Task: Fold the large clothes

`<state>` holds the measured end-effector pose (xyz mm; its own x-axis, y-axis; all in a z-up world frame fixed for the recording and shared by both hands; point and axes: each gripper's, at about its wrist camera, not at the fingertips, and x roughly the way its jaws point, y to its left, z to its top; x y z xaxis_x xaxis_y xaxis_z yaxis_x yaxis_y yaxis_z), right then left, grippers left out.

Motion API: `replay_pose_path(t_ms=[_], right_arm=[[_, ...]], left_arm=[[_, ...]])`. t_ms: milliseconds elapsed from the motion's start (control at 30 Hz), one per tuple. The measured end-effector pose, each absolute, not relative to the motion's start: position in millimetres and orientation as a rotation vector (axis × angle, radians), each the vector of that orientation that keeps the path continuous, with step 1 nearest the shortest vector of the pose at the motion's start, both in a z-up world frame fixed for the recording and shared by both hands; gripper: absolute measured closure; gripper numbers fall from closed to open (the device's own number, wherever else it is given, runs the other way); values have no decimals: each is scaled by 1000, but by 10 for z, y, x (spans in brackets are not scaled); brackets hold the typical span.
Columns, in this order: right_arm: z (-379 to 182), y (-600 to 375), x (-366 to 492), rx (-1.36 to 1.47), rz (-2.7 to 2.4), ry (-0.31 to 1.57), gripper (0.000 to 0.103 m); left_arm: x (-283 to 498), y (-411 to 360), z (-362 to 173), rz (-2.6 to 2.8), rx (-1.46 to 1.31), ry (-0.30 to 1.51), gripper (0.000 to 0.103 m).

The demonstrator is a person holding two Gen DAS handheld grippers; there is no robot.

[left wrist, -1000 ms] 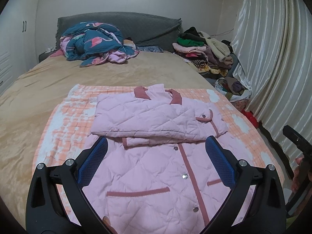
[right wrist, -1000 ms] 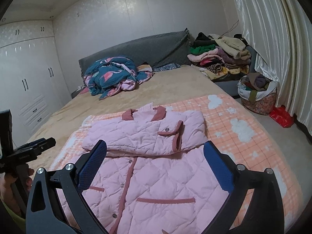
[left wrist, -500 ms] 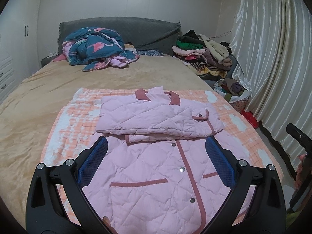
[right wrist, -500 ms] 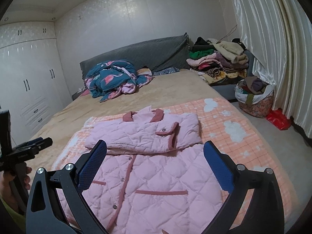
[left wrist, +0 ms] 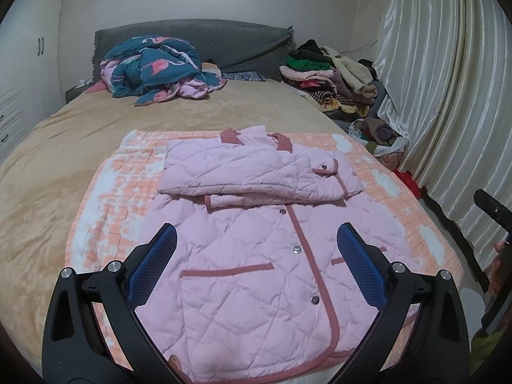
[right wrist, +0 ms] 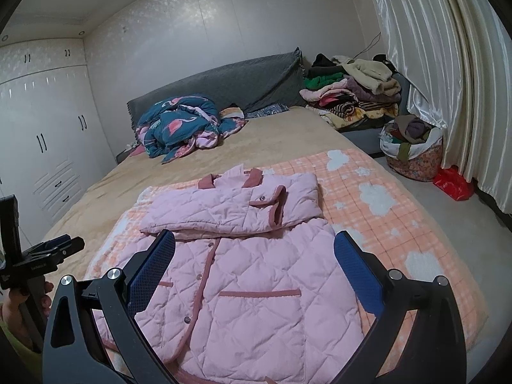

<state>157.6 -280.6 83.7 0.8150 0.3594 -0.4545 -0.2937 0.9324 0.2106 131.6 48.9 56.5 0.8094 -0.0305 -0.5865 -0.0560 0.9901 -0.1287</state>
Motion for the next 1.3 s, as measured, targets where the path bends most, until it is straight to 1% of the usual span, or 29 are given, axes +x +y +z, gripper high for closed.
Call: replay_pose_path(t_ms=[367, 633, 933, 1300], right_arm=[[753, -2781, 1456, 123, 356, 535, 4], [635, -2789, 1448, 125, 353, 563, 4], [313, -2902, 1503, 82, 273, 623, 4], [-263, -3115, 1543, 59, 211, 734, 4]], left_arm=[[1126, 530, 447, 51, -103, 644, 9], [1051, 593, 230, 76, -94, 682, 9], [1011, 632, -16, 100, -77, 733, 9], [998, 742, -317, 129, -85, 805, 9]])
